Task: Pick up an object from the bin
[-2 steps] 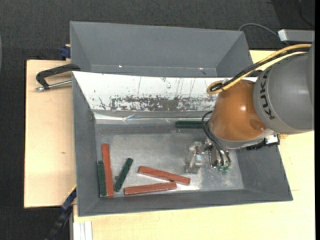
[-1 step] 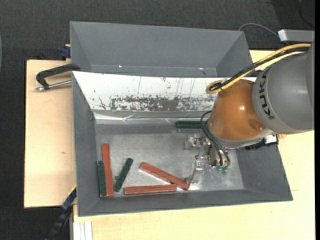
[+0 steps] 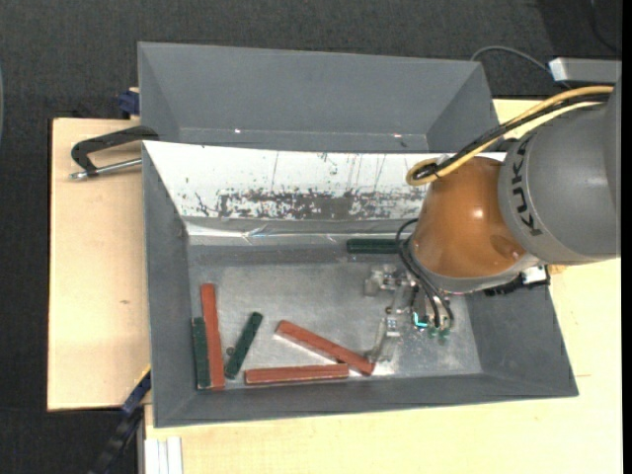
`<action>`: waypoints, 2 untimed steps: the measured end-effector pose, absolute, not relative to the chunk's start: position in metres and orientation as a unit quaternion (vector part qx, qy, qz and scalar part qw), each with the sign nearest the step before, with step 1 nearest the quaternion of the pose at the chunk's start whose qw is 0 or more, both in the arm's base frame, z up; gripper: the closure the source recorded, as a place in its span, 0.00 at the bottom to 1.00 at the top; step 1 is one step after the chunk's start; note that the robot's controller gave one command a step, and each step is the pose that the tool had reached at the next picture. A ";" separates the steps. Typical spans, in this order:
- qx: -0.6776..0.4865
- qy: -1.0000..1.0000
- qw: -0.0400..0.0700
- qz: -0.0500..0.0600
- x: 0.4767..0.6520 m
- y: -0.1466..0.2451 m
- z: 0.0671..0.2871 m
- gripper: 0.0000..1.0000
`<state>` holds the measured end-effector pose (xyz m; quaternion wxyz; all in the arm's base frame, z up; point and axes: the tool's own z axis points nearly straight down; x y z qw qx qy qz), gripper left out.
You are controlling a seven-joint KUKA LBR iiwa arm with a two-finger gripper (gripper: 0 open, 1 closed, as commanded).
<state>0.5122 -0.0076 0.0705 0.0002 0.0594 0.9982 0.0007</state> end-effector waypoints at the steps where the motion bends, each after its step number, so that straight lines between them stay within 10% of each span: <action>1: 0.059 0.998 0.000 0.001 0.512 -0.008 0.071 0.00; 2: 0.059 0.998 0.000 0.001 0.512 -0.008 0.071 0.00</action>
Offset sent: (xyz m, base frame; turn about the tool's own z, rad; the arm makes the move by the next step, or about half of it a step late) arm 0.0000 0.0000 0.0000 0.0000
